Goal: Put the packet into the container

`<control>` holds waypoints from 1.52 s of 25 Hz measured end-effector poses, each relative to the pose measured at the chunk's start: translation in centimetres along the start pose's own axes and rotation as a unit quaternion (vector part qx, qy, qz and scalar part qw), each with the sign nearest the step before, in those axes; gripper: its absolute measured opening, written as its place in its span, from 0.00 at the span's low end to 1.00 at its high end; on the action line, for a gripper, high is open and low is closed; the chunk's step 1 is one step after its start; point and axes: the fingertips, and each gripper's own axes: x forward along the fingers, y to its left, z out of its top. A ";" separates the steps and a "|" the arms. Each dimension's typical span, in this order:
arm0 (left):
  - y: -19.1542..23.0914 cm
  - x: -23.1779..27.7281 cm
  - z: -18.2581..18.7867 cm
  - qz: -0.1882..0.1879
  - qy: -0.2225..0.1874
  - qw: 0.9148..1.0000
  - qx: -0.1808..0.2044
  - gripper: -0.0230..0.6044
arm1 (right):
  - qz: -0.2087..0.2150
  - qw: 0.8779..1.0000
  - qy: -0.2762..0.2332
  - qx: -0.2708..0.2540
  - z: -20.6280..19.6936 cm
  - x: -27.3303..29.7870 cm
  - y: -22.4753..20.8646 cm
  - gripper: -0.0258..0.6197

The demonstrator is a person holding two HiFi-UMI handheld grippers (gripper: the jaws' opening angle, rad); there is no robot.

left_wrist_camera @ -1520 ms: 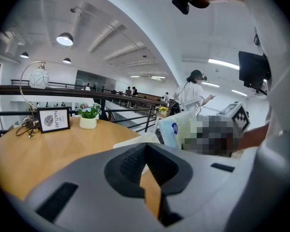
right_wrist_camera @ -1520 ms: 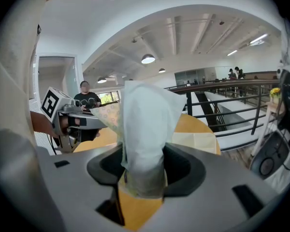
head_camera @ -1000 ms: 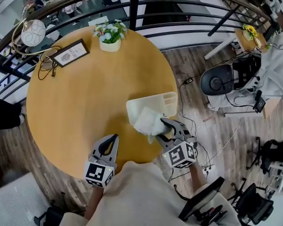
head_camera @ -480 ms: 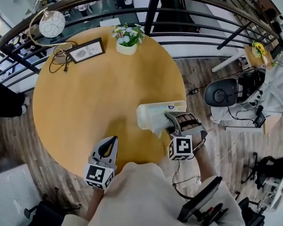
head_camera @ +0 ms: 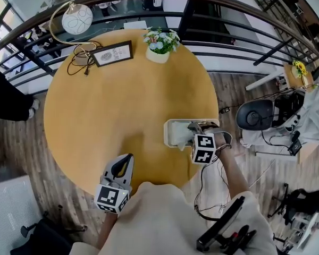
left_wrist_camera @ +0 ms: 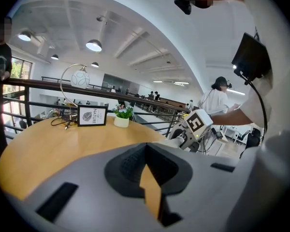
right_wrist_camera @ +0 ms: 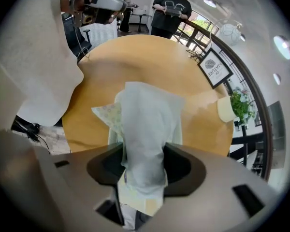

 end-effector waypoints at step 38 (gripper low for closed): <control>-1.1 -0.8 0.5 -0.004 -0.009 1.000 0.014 0.04 | -0.040 0.992 -0.072 0.092 0.7 -0.5 -1.0 0.47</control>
